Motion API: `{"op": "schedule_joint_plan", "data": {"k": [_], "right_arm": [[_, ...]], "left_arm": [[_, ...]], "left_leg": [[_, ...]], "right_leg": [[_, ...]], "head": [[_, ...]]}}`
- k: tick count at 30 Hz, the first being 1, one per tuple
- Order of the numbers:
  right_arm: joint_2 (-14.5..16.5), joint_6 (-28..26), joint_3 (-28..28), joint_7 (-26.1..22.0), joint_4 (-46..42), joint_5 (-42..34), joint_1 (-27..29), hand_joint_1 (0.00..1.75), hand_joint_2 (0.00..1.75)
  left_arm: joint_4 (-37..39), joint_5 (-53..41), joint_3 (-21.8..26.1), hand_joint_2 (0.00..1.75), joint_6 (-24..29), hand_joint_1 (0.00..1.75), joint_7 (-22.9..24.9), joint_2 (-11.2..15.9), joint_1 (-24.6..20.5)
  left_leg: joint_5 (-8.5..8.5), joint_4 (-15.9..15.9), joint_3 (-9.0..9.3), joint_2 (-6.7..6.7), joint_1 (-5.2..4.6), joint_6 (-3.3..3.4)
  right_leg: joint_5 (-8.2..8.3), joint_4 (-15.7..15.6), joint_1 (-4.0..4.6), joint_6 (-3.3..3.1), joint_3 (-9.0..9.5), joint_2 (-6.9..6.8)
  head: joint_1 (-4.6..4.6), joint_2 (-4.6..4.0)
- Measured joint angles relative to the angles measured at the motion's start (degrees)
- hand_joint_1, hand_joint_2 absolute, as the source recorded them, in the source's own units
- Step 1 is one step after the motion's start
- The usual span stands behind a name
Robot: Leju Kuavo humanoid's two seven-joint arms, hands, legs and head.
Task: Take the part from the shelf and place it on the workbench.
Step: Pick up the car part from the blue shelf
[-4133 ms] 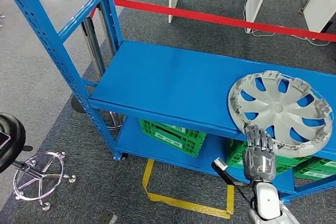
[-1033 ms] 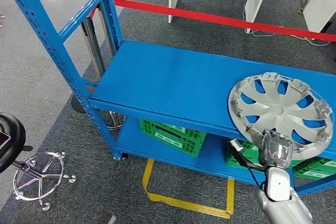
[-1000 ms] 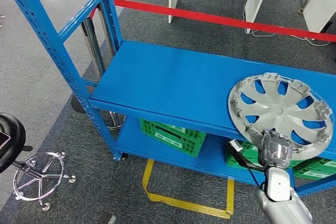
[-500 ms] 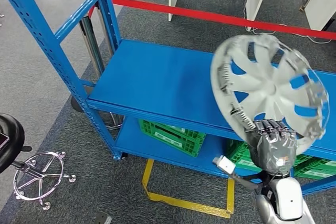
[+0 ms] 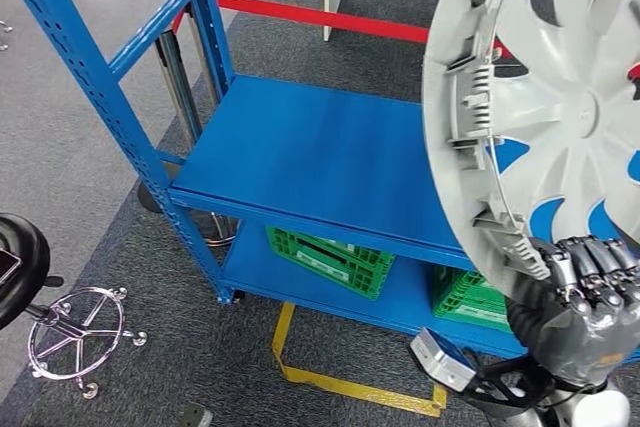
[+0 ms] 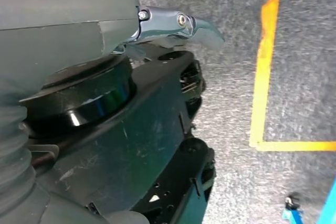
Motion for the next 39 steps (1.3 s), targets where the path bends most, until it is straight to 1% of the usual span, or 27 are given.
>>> {"op": "schedule_joint_plan", "data": {"k": [4,8,15,19,24,34,39], "right_arm": [[0.65,0.02,-0.37,-1.21,-2.5,0.11,0.93,1.75,1.75],[0.69,0.02,-0.4,-0.5,-3.55,0.15,1.83,1.75,1.75],[0.69,0.04,-0.45,-2.89,-3.61,0.14,3.27,1.75,1.75],[0.69,0.04,-0.45,-3.61,-3.08,0.19,3.54,1.75,1.75],[0.54,0.05,-0.49,-5.31,-1.27,0.18,5.0,1.75,1.75],[-0.18,0.06,-0.63,-5.21,1.16,0.18,6.21,1.75,1.75],[-0.51,0.05,-0.66,-6.15,1.41,0.18,6.32,1.75,1.75]], "left_arm": [[0.04,-0.98,0.16,1.75,0.12,0.0,-1.01,-0.17,0.09],[0.06,-1.38,0.13,1.75,0.14,0.0,-2.02,-0.23,0.11],[0.08,-1.38,-0.12,1.75,1.76,0.0,-1.51,-0.11,0.15],[0.13,-1.53,-0.04,1.75,1.25,0.0,-1.55,-0.16,0.06],[0.21,-2.75,-0.01,1.75,2.09,0.0,-2.04,-0.16,0.02],[0.21,-3.62,-0.02,1.75,2.13,0.0,-3.18,-0.15,0.03],[0.21,-4.8,-0.22,1.75,2.54,0.0,-3.72,-0.14,0.01]], "left_leg": [[0.0,0.0,0.01,0.0,0.01,0.0],[-0.01,-0.02,0.0,0.0,0.03,0.0],[0.0,-0.02,0.0,0.0,0.03,0.0],[0.0,-0.02,0.01,0.0,0.03,0.0],[-0.01,-0.02,0.0,0.0,0.03,0.0],[-0.01,-0.02,-0.01,0.0,0.03,0.0],[-0.01,-0.02,-0.01,0.0,0.03,0.0]], "right_leg": [[-0.01,0.0,0.01,-0.01,-0.02,0.0],[-0.03,0.02,0.03,-0.03,-0.03,0.0],[-0.03,0.03,0.03,-0.03,-0.02,-0.01],[-0.03,0.03,0.03,-0.03,-0.01,-0.02],[-0.03,0.03,0.03,-0.03,-0.03,0.0],[-0.03,0.03,0.03,-0.03,-0.04,-0.01],[-0.03,0.03,0.03,-0.03,-0.04,-0.01]], "head": [[-0.02,0.0],[-0.02,0.0],[-0.01,0.0],[-0.01,0.0],[-0.01,0.0],[-0.02,0.0],[-0.01,0.0]]}}
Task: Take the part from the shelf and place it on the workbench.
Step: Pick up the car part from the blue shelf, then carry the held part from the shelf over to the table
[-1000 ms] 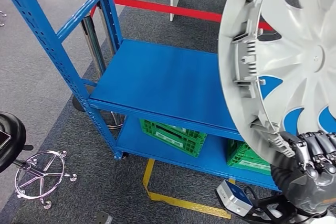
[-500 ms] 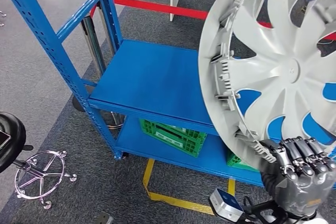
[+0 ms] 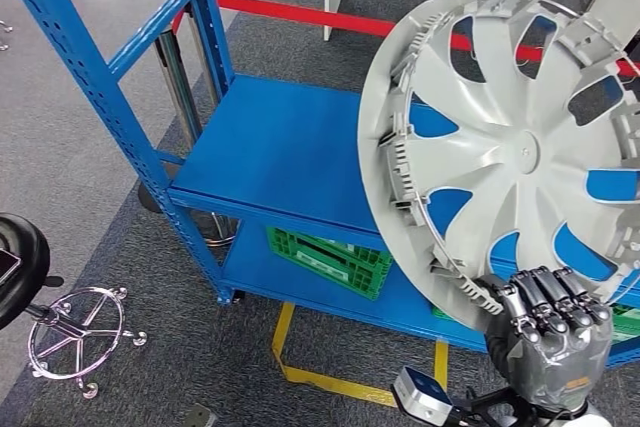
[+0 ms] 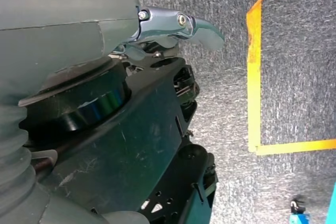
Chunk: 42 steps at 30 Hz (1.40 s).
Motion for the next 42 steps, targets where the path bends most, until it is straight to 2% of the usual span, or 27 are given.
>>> {"op": "schedule_joint_plan", "data": {"k": [7,10,12,13,14,16,17,18,19,20,22,23,24,26,27,29,31,32,33,34,36,37,38,39,41,42], "right_arm": [[-0.05,-0.01,-0.06,-1.83,0.15,0.0,0.09,1.75,1.75],[-0.05,-0.01,-0.11,-2.05,0.21,0.0,0.1,1.75,1.75],[-0.07,-0.01,-0.3,-2.49,0.29,-0.01,0.12,1.75,1.75],[-0.08,-0.01,-0.47,-2.81,0.35,-0.02,0.12,1.75,1.75],[-0.1,-0.01,-0.7,-3.22,0.45,-0.02,0.17,1.75,1.75],[-0.11,-0.01,-1.2,-4.02,0.7,0.01,0.49,1.75,1.75],[-0.12,-0.01,-1.46,-4.39,0.88,0.02,0.74,1.75,1.75],[-0.13,-0.01,-1.71,-4.71,1.06,0.03,0.95,1.75,1.75],[-0.14,-0.01,-1.93,-4.98,1.22,0.03,1.1,1.75,1.75],[-0.15,-0.01,-2.13,-5.21,1.36,0.03,1.16,1.75,1.75],[-0.18,-0.01,-2.33,-5.52,1.58,0.03,1.17,1.75,1.75],[-0.2,-0.01,-2.4,-5.61,1.66,0.02,1.2,1.75,1.75],[-0.21,-0.01,-2.46,-5.68,1.73,0.03,1.24,1.75,1.75],[-0.22,-0.01,-2.6,-5.77,1.77,0.02,1.47,1.75,1.75],[-0.22,-0.01,-2.67,-5.8,1.78,0.03,1.58,1.75,1.75],[-0.22,-0.01,-2.87,-5.8,1.78,0.0,1.74,1.75,1.75],[-0.22,-0.01,-3.1,-5.79,1.76,-0.02,1.85,1.75,1.75],[-0.22,-0.01,-3.21,-5.79,1.77,-0.02,1.93,1.75,1.75],[-0.22,-0.01,-3.28,-5.75,1.78,-0.01,2.01,1.75,1.75],[-0.22,-0.01,-3.34,-5.68,1.78,0.0,2.06,1.75,1.75],[-0.22,-0.01,-3.4,-5.44,1.78,0.02,2.06,1.75,1.75],[-0.22,-0.01,-3.43,-5.29,1.78,0.02,2.05,1.75,1.75],[-0.22,-0.01,-3.45,-5.13,1.78,0.02,2.04,1.75,1.75],[-0.22,-0.01,-3.49,-4.99,1.78,0.01,2.05,1.75,1.75],[-0.23,-0.01,-3.56,-4.83,1.79,0.0,2.07,1.75,1.75],[-0.26,-0.01,-3.61,-4.84,1.79,0.0,2.12,1.75,1.75]], "left_arm": [[0.02,-0.98,-0.69,1.75,0.61,0.0,0.91,-0.07,-0.03],[0.02,-0.93,-0.7,1.75,0.61,0.0,1.39,-0.04,-0.06],[0.02,-0.96,-0.72,1.75,0.63,0.0,1.83,-0.02,-0.12],[0.02,-1.02,-0.74,1.75,0.67,0.0,2.02,-0.02,-0.17],[0.02,-1.13,-0.78,1.75,0.71,0.0,2.18,-0.04,-0.19],[0.02,-1.43,-0.86,1.75,0.88,0.0,2.31,-0.07,-0.2],[0.02,-1.56,-0.9,1.75,0.98,0.0,2.32,-0.09,-0.19],[0.02,-1.63,-0.92,1.75,1.1,0.0,2.32,-0.09,-0.21],[0.02,-1.64,-0.92,1.75,1.2,0.0,2.32,-0.1,-0.24],[0.02,-1.65,-0.93,1.75,1.28,0.0,2.33,-0.1,-0.28],[0.02,-1.67,-0.93,1.75,1.36,0.0,2.37,-0.02,-0.41],[0.02,-1.72,-0.93,1.75,1.36,0.0,2.39,0.04,-0.46],[0.03,-1.79,-0.94,1.75,1.36,0.0,2.41,0.09,-0.5],[0.04,-1.99,-0.95,1.75,1.41,0.0,2.43,0.11,-0.49],[0.05,-2.08,-0.96,1.75,1.46,0.0,2.43,0.09,-0.48],[0.07,-2.17,-0.98,1.75,1.55,0.0,2.41,0.06,-0.5],[0.07,-2.21,-0.99,1.75,1.55,0.0,2.39,0.06,-0.53],[0.07,-2.22,-0.99,1.75,1.55,0.0,2.38,0.07,-0.52],[0.07,-2.22,-0.99,1.75,1.56,0.0,2.38,0.07,-0.52],[0.07,-2.2,-0.99,1.75,1.58,0.0,2.38,0.07,-0.52],[0.07,-2.12,-0.98,1.75,1.63,0.0,2.34,0.12,-0.56],[0.07,-2.08,-0.98,1.75,1.65,0.0,2.32,0.18,-0.61],[0.07,-2.06,-0.98,1.75,1.65,0.0,2.3,0.22,-0.66],[0.07,-2.05,-0.98,1.75,1.65,0.0,2.29,0.27,-0.7],[0.07,-2.06,-0.98,1.75,1.66,0.0,2.29,0.32,-0.68],[0.07,-2.11,-0.97,1.75,1.64,0.0,2.29,0.34,-0.69]], "left_leg": [[-0.05,0.07,0.0,0.0,-0.05,0.03],[0.07,0.0,0.08,-0.01,-0.37,0.72],[0.89,-1.23,0.58,0.11,-0.19,1.32],[1.25,-1.89,0.8,0.17,-0.06,1.55],[1.47,-2.25,0.94,0.22,0.06,1.67],[1.52,-2.29,0.88,0.22,0.01,1.76],[1.49,-2.24,0.88,0.19,0.01,1.73],[1.42,-2.14,0.89,0.12,0.05,1.63],[1.29,-1.94,0.9,0.03,0.15,1.43],[1.06,-1.59,0.89,-0.08,0.29,1.08],[0.58,-0.72,0.44,-0.31,0.26,0.19],[0.48,-0.24,0.1,-0.42,0.13,-0.22],[0.56,0.08,-0.28,-0.51,-0.01,-0.55],[0.62,0.56,-0.79,-0.54,0.01,-1.14],[-0.01,1.1,-1.16,-0.34,0.09,-1.4],[-3.49,5.26,-2.83,0.08,0.17,-1.71],[-7.93,12.87,-5.53,0.25,0.14,-1.72],[-9.12,15.78,-6.36,0.25,0.09,-1.6],[-9.17,16.85,-6.29,0.24,0.0,-1.36],[-8.12,15.66,-5.17,0.24,-0.15,-1.02],[-4.51,8.12,-0.62,0.25,-0.64,0.0],[-3.22,4.21,1.52,0.28,-0.89,0.48],[-2.46,1.4,2.93,0.29,-1.14,0.85],[-2.25,0.0,3.46,0.29,-1.33,1.09],[-1.65,-0.66,3.14,0.29,-1.4,1.19],[-1.14,-1.0,2.88,0.38,-1.28,1.29]], "right_leg": [[0.03,-0.09,-0.03,0.04,-0.01,0.0],[0.49,-0.68,-0.3,0.77,0.22,-0.06],[-0.22,-0.09,-0.36,1.13,-0.13,0.12],[-1.45,1.62,-0.34,1.14,-0.97,0.34],[-3.28,4.77,-0.36,1.12,-2.51,0.61],[-6.46,12.74,-0.35,1.3,-6.33,0.96],[-6.83,15.41,-0.4,1.43,-7.72,1.0],[-5.93,15.81,-0.5,1.56,-8.12,1.0],[-3.96,13.88,-0.67,1.7,-7.4,1.0],[-1.66,10.22,-0.9,1.9,-5.85,1.0],[0.75,4.17,-1.07,2.11,-2.77,1.39],[0.82,2.86,-1.08,1.96,-2.1,1.62],[0.48,2.87,-0.98,1.66,-2.07,1.85],[0.51,2.99,-0.99,0.84,-2.62,1.79],[0.61,3.04,-0.96,0.33,-2.9,1.63],[0.99,2.94,-0.83,-0.9,-3.48,1.1],[1.41,2.97,-0.35,-1.83,-4.18,0.66],[1.63,2.99,-0.08,-2.12,-4.52,0.5],[1.85,3.01,0.2,-2.34,-4.82,0.39],[2.06,3.03,0.43,-2.48,-5.04,0.32],[2.47,3.03,0.75,-2.57,-5.27,0.25],[2.71,3.03,0.88,-2.47,-5.39,0.21],[3.02,3.01,0.93,-2.25,-5.54,0.15],[3.39,2.95,0.9,-1.97,-5.73,0.07],[4.09,2.76,0.83,-1.3,-6.08,0.0],[3.78,2.94,0.78,-1.02,-6.43,0.11]], "head": [[-0.01,0.0],[-0.04,0.0],[0.03,0.0],[0.14,0.0],[0.23,0.0],[0.33,0.0],[0.33,0.0],[0.33,0.0],[0.33,0.0],[0.33,0.0],[0.57,0.01],[0.65,0.02],[0.65,0.02],[0.47,0.02],[0.34,0.02],[0.17,0.02],[0.09,0.02],[0.09,0.02],[0.1,0.02],[0.1,0.02],[0.1,0.02],[0.12,0.02],[0.12,0.02],[0.13,0.02],[0.13,0.02],[0.16,0.02]]}}
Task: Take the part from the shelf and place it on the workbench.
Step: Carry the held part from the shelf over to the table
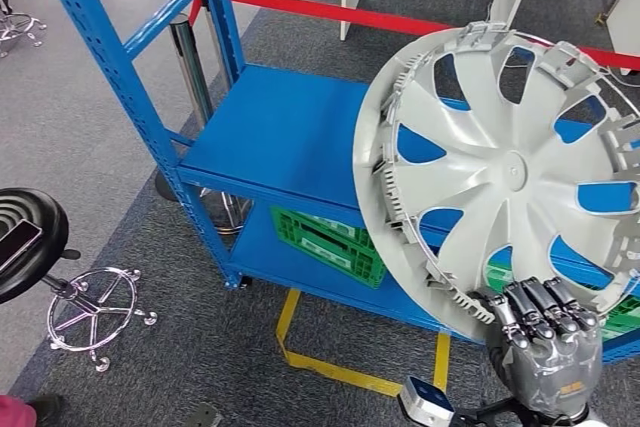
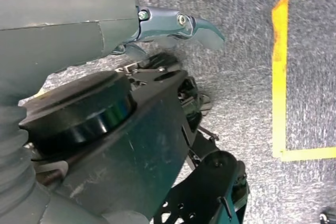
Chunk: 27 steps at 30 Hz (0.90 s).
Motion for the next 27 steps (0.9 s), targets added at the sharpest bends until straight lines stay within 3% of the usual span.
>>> {"op": "schedule_joint_plan", "data": {"k": [2,4,5,6,7,9,11,13,15,16,18,20,21,22,23,25,27], "right_arm": [[-0.11,0.0,-0.08,-0.12,-0.01,0.01,0.08,1.75,1.75],[-0.25,0.0,-0.1,-0.33,-0.01,0.02,0.29,1.75,1.75],[-0.29,0.0,-0.11,-0.51,0.0,0.02,0.56,1.75,1.75],[-0.3,0.0,-0.12,-0.72,0.0,0.03,0.92,1.75,1.75],[-0.3,0.0,-0.13,-0.92,-0.01,0.03,1.28,1.75,1.75],[-0.31,0.0,-0.14,-1.15,-0.02,0.03,1.75,1.75,1.75],[-0.31,0.0,-0.15,-1.16,-0.11,0.02,1.96,1.75,1.75],[-0.29,0.0,-0.19,-1.12,-0.41,0.01,2.45,1.75,1.75],[-0.29,0.0,-0.27,-1.07,-0.98,-0.01,3.2,1.75,1.75],[-0.29,0.0,-0.35,-1.07,-1.35,-0.01,3.59,1.75,1.75],[-0.29,0.0,-0.57,-1.11,-2.48,-0.02,4.4,1.75,1.75],[-0.28,0.0,-1.06,-1.09,-3.94,-0.02,5.41,1.75,1.75],[-0.27,0.0,-1.39,-1.04,-4.68,-0.02,5.99,1.75,1.75],[-0.25,0.0,-1.78,-1.02,-5.4,-0.02,6.59,1.75,1.75],[-0.2,0.0,-2.19,-1.03,-6.09,-0.02,7.2,1.75,1.75],[-0.03,0.0,-3.02,-1.11,-7.3,-0.02,8.26,1.75,1.75],[0.17,0.0,-3.68,-1.13,-8.22,-0.02,8.98,1.75,1.75]], "left_arm": [[0.0,-0.38,-0.04,1.75,-0.33,0.0,-0.03,0.09,-0.1],[0.0,-0.91,-0.24,1.75,-1.11,0.0,-0.07,0.4,-0.25],[0.0,-1.1,-0.36,1.75,-1.51,0.0,-0.08,0.67,-0.29],[0.0,-1.22,-0.44,1.75,-1.82,0.0,-0.08,1.02,-0.32],[0.0,-1.3,-0.49,1.75,-2.03,0.0,-0.08,1.39,-0.35],[0.0,-1.35,-0.53,1.75,-2.21,0.0,-0.08,2.02,-0.42],[0.0,-1.56,-0.62,1.75,-2.14,0.0,-0.02,2.4,-0.52],[0.0,-2.19,-0.91,1.75,-1.88,0.0,0.33,2.63,-0.64],[0.01,-3.07,-1.32,1.75,-1.5,0.0,1.01,2.87,-0.68],[0.02,-3.46,-1.5,1.75,-1.38,0.0,1.41,2.97,-0.69],[0.02,-4.16,-1.95,1.75,-1.46,0.0,2.08,3.1,-0.8],[0.02,-5.05,-2.54,1.75,-1.68,0.0,2.9,3.11,-1.01],[0.02,-5.48,-2.84,1.75,-1.72,0.0,3.34,3.11,-1.14],[0.02,-5.82,-3.11,1.75,-1.7,0.0,3.75,3.11,-1.25],[0.02,-6.01,-3.33,1.75,-1.69,0.0,4.0,3.11,-1.34],[0.02,-6.1,-3.66,1.75,-1.72,0.0,4.14,3.2,-1.62],[0.02,-6.1,-3.82,1.75,-1.81,0.0,4.14,3.33,-1.99]], "left_leg": [[1.18,-0.58,-0.87,0.19,0.27,0.31],[2.06,-0.4,-2.1,0.27,0.21,0.5],[2.46,-0.27,-2.75,0.28,0.16,0.48],[2.86,-0.13,-3.37,0.29,0.13,0.44],[3.24,0.02,-3.98,0.29,0.12,0.37],[3.85,0.5,-5.05,0.26,0.14,0.1],[4.34,1.14,-5.95,0.15,0.02,-0.36],[5.05,1.56,-6.64,0.06,-0.05,-0.86],[5.37,1.83,-7.28,-0.04,0.05,-1.4],[4.33,2.52,-7.75,-0.06,0.12,-1.73],[-0.5,6.77,-9.09,-0.03,0.36,-2.37],[-5.37,13.98,-10.36,0.01,0.64,-2.84],[-6.19,16.55,-10.37,0.02,0.73,-2.97],[-5.8,17.35,-9.63,0.02,0.78,-3.01],[-4.45,15.94,-7.96,0.02,0.81,-2.96],[-1.74,8.2,-2.49,0.02,0.73,-2.49],[-1.28,0.76,1.97,0.01,0.49,-1.94]], "right_leg": [[-3.22,2.88,-0.02,0.46,-1.37,0.43],[-8.12,9.45,-0.07,0.78,-3.31,0.76],[-9.5,12.64,-0.08,0.91,-3.93,0.8],[-9.63,14.49,-0.1,1.0,-3.92,0.8],[-8.58,14.42,-0.13,1.06,-3.0,0.8],[-5.35,8.45,-0.29,1.13,1.57,0.82],[-4.7,1.01,-0.27,1.05,6.51,1.08],[-5.4,-1.84,-0.04,0.67,8.08,1.38],[-4.84,-2.09,-0.03,-0.27,7.18,1.24],[-4.35,-2.13,-0.08,-0.95,6.65,1.09],[-3.21,-2.18,-0.18,-2.01,5.49,0.72],[-2.14,-2.01,-0.08,-2.31,4.01,0.37],[-1.66,-1.84,-0.03,-2.33,3.25,0.19],[-1.23,-1.61,-0.01,-2.3,2.48,0.04],[-0.84,-1.37,0.0,-2.23,1.75,-0.04],[-0.05,-0.96,0.04,-1.93,0.55,-0.07],[0.89,-0.81,0.09,-1.35,-0.18,-0.08]], "head": [[0.14,0.0],[0.24,0.0],[0.24,0.0],[0.24,0.0],[0.25,0.0],[0.23,0.0],[0.21,0.0],[0.2,0.0],[0.27,0.0],[0.26,0.0],[0.08,0.0],[-0.15,0.0],[-0.15,0.0],[-0.16,0.0],[-0.16,0.0],[-0.18,0.0],[-0.14,0.0]]}}
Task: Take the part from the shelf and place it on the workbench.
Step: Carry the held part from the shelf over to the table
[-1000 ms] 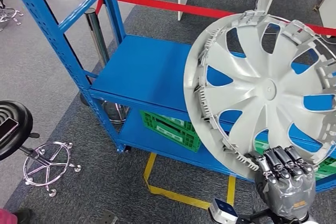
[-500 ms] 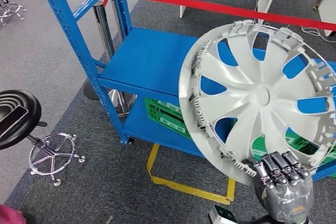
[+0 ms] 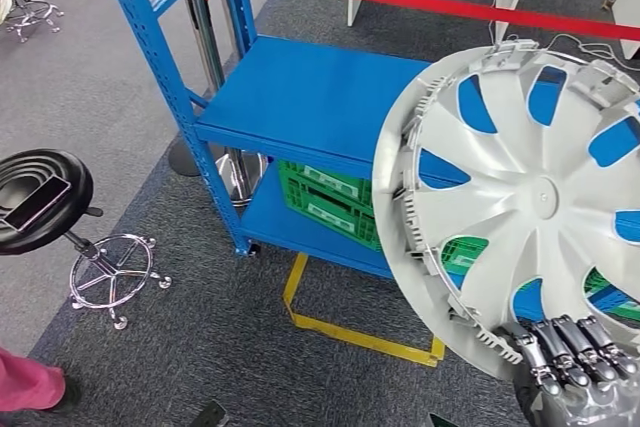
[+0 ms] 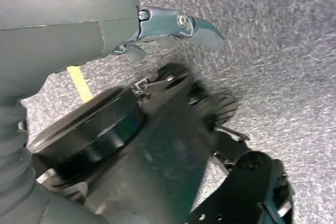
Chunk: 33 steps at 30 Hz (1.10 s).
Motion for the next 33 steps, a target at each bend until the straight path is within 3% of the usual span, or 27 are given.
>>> {"op": "schedule_joint_plan", "data": {"k": [1,3,4,6,8,9,10,11,13,15,16,18,19,20,21,23,24,25,26,28,30,31,33], "right_arm": [[0.09,0.0,-0.3,0.0,-0.39,0.0,0.22,1.75,1.75],[0.25,0.0,-0.9,0.0,-1.1,-0.01,0.87,1.75,1.75],[0.29,0.0,-1.27,-0.03,-1.43,-0.01,1.4,1.75,1.75],[0.32,0.0,-2.12,-0.11,-2.02,0.01,2.67,1.75,1.75],[0.32,0.0,-3.05,-0.07,-2.36,0.02,3.82,1.75,1.75],[0.32,0.0,-3.46,0.1,-2.47,0.02,4.42,1.75,1.75],[0.32,0.0,-3.85,0.32,-2.59,0.02,5.03,1.75,1.75],[0.32,0.0,-4.19,0.6,-2.75,0.02,5.63,1.75,1.75],[0.31,0.0,-4.78,1.12,-3.12,0.02,6.5,1.75,1.75],[0.3,0.0,-5.13,1.45,-3.44,0.02,6.88,1.75,1.75],[0.3,0.0,-5.27,1.62,-3.6,0.02,7.05,1.75,1.75],[0.28,0.0,-5.45,2.04,-3.8,0.01,7.38,1.75,1.75],[0.25,0.0,-5.54,2.3,-3.85,0.0,7.49,1.75,1.75],[0.21,0.0,-5.58,2.56,-3.88,0.0,7.55,1.75,1.75],[0.15,0.0,-5.63,2.84,-3.92,0.0,7.6,1.75,1.75],[0.04,0.0,-5.72,3.31,-3.99,0.0,7.72,1.75,1.75],[-0.01,0.0,-5.76,3.43,-4.0,0.0,7.75,1.75,1.75],[-0.04,0.0,-5.79,3.49,-4.0,0.01,7.77,1.75,1.75],[-0.08,0.0,-5.81,3.5,-4.0,0.01,7.8,1.75,1.75],[-0.16,0.0,-5.82,3.49,-4.0,0.02,7.88,1.75,1.75],[-0.25,-0.01,-5.85,3.52,-4.02,0.02,7.9,1.75,1.75],[-0.31,-0.02,-5.86,3.57,-4.02,0.01,7.89,1.75,1.75],[-0.49,-0.02,-5.87,3.9,-4.05,0.01,7.86,1.75,1.75]], "left_arm": [[0.0,0.0,-0.03,1.75,-0.05,0.0,0.0,0.04,-0.16],[0.0,-0.04,-0.07,1.75,-0.15,0.0,0.13,0.05,-0.31],[0.0,-0.13,-0.08,1.75,-0.2,0.0,0.35,0.06,-0.37],[0.0,-0.34,-0.08,1.75,-0.27,0.0,0.95,0.19,-0.51],[0.0,-0.47,-0.07,1.75,-0.31,0.0,1.35,0.35,-0.61],[0.0,-0.44,-0.07,1.75,-0.33,0.0,1.4,0.37,-0.63],[0.0,-0.32,-0.07,1.75,-0.36,0.0,1.44,0.39,-0.64],[0.0,-0.15,-0.05,1.75,-0.39,0.0,1.44,0.39,-0.66],[-0.01,0.2,-0.02,1.75,-0.45,0.0,1.34,0.41,-0.76],[-0.04,0.38,0.01,1.75,-0.48,0.0,1.23,0.45,-0.92],[-0.06,0.42,0.02,1.75,-0.48,0.0,1.2,0.48,-0.99],[-0.06,0.3,0.02,1.75,-0.49,0.0,1.18,0.46,-0.98],[-0.05,0.18,0.02,1.75,-0.51,0.0,1.18,0.42,-0.91],[-0.05,0.07,0.02,1.75,-0.52,0.0,1.18,0.35,-0.82],[-0.04,-0.02,0.02,1.75,-0.54,0.0,1.18,0.26,-0.75],[-0.04,-0.13,0.01,1.75,-0.55,0.0,1.18,0.0,-0.75],[-0.04,-0.17,0.01,1.75,-0.55,0.0,1.18,-0.11,-0.79],[-0.04,-0.2,0.0,1.75,-0.55,0.0,1.18,-0.19,-0.8],[-0.04,-0.21,0.0,1.75,-0.55,0.0,1.18,-0.22,-0.8],[-0.05,-0.29,0.0,1.75,-0.55,0.0,1.17,-0.24,-0.8],[-0.07,-0.38,0.0,1.75,-0.55,0.0,1.14,-0.18,-0.92],[-0.07,-0.42,0.0,1.75,-0.55,0.0,1.11,-0.16,-0.96],[-0.07,-0.55,0.0,1.75,-0.55,0.0,1.08,-0.24,-0.92]], "left_leg": [[-0.21,-1.73,0.8,-0.01,-0.18,0.2],[0.53,-2.29,0.39,0.05,-0.28,0.59],[1.16,-2.45,-0.04,0.15,-0.23,0.96],[2.65,-2.72,-1.35,0.37,-0.08,1.74],[4.03,-2.57,-3.09,0.44,-0.25,2.09],[4.72,-2.46,-4.04,0.47,-0.33,2.08],[5.38,-2.3,-5.07,0.49,-0.37,2.02],[5.99,-2.05,-6.12,0.51,-0.37,1.9],[6.96,-1.25,-8.01,0.46,-0.36,1.5],[7.74,-0.31,-9.29,0.36,-0.52,0.93],[8.2,-0.03,-9.66,0.31,-0.58,0.68],[9.03,0.14,-10.22,0.27,-0.43,0.19],[8.46,0.45,-10.51,0.26,-0.26,-0.08],[6.83,1.49,-10.88,0.25,-0.12,-0.38],[4.17,3.64,-11.4,0.26,-0.01,-0.67],[-1.93,10.94,-12.68,0.26,0.09,-1.02],[-3.65,14.41,-13.0,0.27,0.12,-1.07],[-4.02,16.45,-12.71,0.27,0.15,-1.04],[-3.14,16.25,-11.48,0.27,0.14,-0.95],[0.05,9.77,-6.44,0.26,0.03,-0.45],[1.4,1.12,-1.28,0.25,-0.27,0.34],[1.39,-1.53,0.02,0.24,-0.48,0.64],[1.7,-3.21,0.12,0.23,-0.73,0.91]], "right_leg": [[0.53,-0.05,-0.05,0.39,-0.22,-0.01],[1.28,-0.17,-0.25,1.22,-0.51,0.03],[0.6,0.19,-0.33,1.57,-0.84,0.19],[-3.93,3.83,-0.4,2.05,-2.24,0.64],[-9.32,10.85,-0.43,2.39,-3.95,0.87],[-10.32,13.98,-0.44,2.53,-4.3,0.89],[-9.83,15.61,-0.45,2.65,-3.91,0.88],[-8.3,15.28,-0.52,2.75,-2.57,0.88],[-5.56,9.05,-0.84,2.95,2.88,0.95],[-6.26,0.78,-0.94,2.72,8.72,1.25],[-7.0,-1.62,-0.82,2.41,10.04,1.37],[-6.93,-2.67,-0.54,1.31,9.67,1.27],[-6.44,-2.67,-0.48,0.79,9.02,1.11],[-5.9,-2.68,-0.48,0.19,8.45,0.95],[-5.28,-2.69,-0.51,-0.3,7.79,0.77],[-4.0,-2.47,-0.34,-0.76,6.49,0.52],[-3.36,-2.26,-0.24,-0.8,5.67,0.42],[-2.75,-2.02,-0.16,-0.79,4.8,0.35],[-2.18,-1.78,-0.1,-0.77,3.84,0.32],[-1.22,-1.47,-0.05,-0.6,2.3,0.31],[-0.31,-1.28,-0.03,-0.14,1.32,0.18],[0.2,-1.29,-0.1,0.23,0.98,0.06],[1.29,-1.62,-0.29,1.09,0.45,-0.12]], "head": [[0.0,0.0],[0.01,0.0],[0.06,0.0],[0.29,0.0],[0.44,0.0],[0.43,0.0],[0.43,0.0],[0.42,0.0],[0.44,0.0],[0.41,0.0],[0.4,0.0],[0.39,0.0],[0.38,0.0],[0.33,0.0],[0.29,0.0],[0.19,0.0],[0.19,0.0],[0.2,0.0],[0.19,0.0],[0.18,0.0],[0.2,0.0],[0.2,0.0],[0.19,0.0]]}}
